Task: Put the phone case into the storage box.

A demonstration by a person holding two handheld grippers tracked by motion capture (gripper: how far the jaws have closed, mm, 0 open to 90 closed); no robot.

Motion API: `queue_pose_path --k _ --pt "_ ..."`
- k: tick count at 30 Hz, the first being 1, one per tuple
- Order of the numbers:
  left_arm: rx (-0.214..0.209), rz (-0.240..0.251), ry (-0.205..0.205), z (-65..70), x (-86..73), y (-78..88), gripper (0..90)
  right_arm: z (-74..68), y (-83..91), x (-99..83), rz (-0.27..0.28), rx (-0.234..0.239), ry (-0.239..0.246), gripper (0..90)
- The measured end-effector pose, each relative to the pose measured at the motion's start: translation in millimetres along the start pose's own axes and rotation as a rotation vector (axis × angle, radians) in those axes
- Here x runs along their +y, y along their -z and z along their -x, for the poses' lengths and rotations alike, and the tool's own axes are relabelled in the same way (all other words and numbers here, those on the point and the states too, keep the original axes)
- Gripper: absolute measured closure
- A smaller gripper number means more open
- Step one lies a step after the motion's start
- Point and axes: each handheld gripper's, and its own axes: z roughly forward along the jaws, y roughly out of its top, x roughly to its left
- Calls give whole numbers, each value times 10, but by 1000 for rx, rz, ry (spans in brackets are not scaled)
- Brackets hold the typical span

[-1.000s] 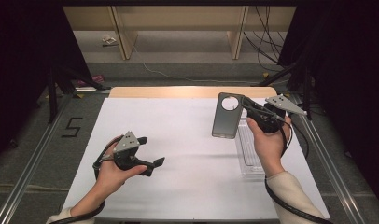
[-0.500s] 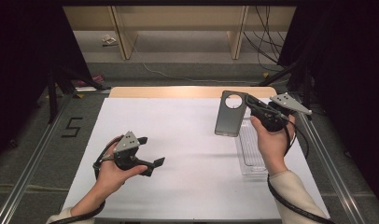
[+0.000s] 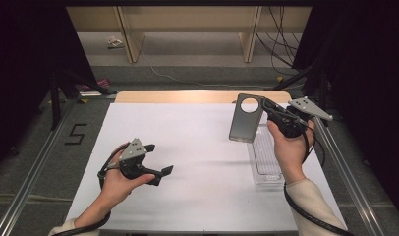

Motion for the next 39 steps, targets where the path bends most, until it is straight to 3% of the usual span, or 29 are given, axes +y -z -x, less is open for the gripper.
queue_pose_path --k 39 --pt "2 1 3 -8 1 2 2 140 34 47 4 -32 7 854"
